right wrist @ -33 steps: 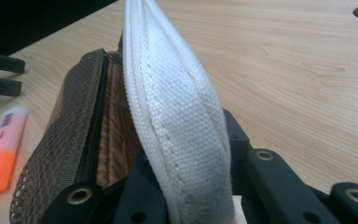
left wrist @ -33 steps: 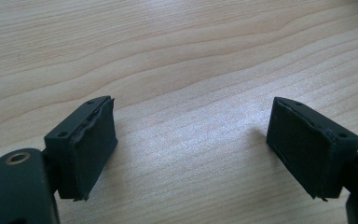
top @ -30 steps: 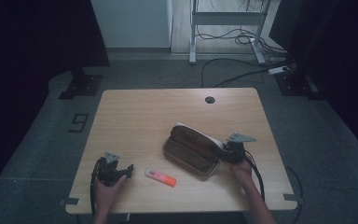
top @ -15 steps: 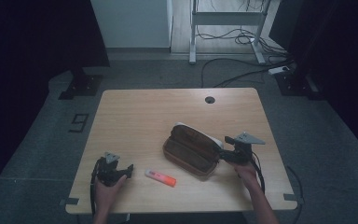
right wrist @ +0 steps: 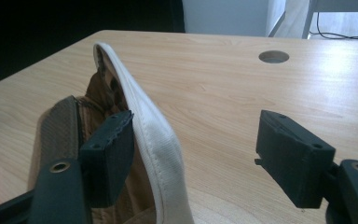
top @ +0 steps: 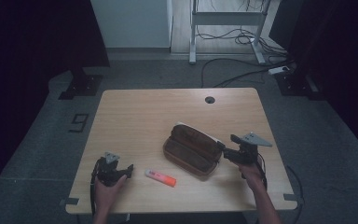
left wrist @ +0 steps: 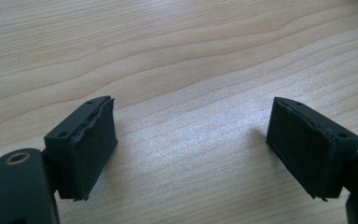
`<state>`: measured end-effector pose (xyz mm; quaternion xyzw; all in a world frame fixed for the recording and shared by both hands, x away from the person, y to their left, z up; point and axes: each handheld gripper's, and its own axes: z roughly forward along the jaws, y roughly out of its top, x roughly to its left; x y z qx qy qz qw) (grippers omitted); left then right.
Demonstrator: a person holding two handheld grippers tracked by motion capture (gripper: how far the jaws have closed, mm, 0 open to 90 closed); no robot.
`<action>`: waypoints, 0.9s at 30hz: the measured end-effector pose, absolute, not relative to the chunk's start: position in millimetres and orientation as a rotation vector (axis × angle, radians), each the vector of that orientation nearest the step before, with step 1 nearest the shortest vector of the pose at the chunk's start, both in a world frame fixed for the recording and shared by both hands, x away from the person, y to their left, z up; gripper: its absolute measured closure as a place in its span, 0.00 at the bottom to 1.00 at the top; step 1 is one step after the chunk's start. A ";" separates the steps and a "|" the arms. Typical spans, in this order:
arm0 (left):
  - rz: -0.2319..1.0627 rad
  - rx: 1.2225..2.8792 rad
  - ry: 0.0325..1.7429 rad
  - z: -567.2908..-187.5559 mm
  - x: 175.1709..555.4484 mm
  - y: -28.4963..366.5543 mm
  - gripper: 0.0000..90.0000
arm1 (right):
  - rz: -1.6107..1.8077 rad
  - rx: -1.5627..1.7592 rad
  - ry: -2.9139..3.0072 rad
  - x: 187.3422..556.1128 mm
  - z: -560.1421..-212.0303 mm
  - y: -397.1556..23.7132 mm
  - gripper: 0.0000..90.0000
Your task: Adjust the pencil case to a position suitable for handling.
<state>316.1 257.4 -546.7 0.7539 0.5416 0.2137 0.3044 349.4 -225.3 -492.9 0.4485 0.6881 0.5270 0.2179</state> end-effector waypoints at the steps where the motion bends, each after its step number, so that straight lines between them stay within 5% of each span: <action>1: 0.566 1.997 1.435 -546.7 316.1 257.4 0.17 | 1.468 1.243 1.902 348.4 -491.1 -225.5 0.29; 27: 0.566 1.997 1.434 -546.7 316.1 257.4 0.17 | 1.527 1.069 2.094 324.9 -481.5 -174.6 0.35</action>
